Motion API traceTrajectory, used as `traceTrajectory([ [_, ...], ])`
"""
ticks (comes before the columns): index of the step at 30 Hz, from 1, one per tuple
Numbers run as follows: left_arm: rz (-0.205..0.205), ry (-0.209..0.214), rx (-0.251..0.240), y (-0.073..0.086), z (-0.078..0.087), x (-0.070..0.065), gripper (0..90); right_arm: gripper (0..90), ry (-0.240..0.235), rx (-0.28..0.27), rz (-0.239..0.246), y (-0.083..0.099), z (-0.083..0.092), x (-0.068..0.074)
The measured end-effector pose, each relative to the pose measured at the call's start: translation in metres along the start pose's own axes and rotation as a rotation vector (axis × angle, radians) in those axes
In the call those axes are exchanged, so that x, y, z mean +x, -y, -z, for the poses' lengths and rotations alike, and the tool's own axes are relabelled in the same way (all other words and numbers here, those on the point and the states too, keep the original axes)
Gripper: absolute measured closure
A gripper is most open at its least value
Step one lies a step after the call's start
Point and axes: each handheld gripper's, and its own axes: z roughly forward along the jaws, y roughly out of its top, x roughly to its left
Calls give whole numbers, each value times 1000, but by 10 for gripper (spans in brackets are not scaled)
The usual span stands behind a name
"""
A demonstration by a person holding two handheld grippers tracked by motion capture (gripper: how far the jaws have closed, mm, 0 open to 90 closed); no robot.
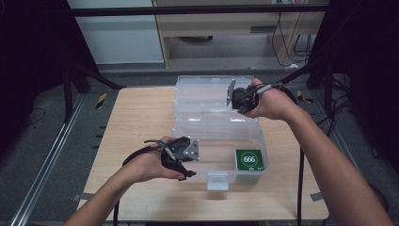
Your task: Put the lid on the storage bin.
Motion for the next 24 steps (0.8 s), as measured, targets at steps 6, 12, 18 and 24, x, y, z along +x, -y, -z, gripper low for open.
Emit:
traceTrajectory([
  [6, -1, 30, 49, 6, -9, -6, 478, 793, -2, -7, -1, 2, 1, 0],
  [12, -11, 22, 110, 7, -20, -7, 526, 794, -5, -11, 2, 1, 0, 0],
  [18, -11, 44, 98, 8, -32, -10, 646, 798, -8, -20, 1, 3, 0, -1],
  [24, -7, 44, 85, 8, -34, -10, 755, 801, -7, -19, 10, 3, 1, 0],
])
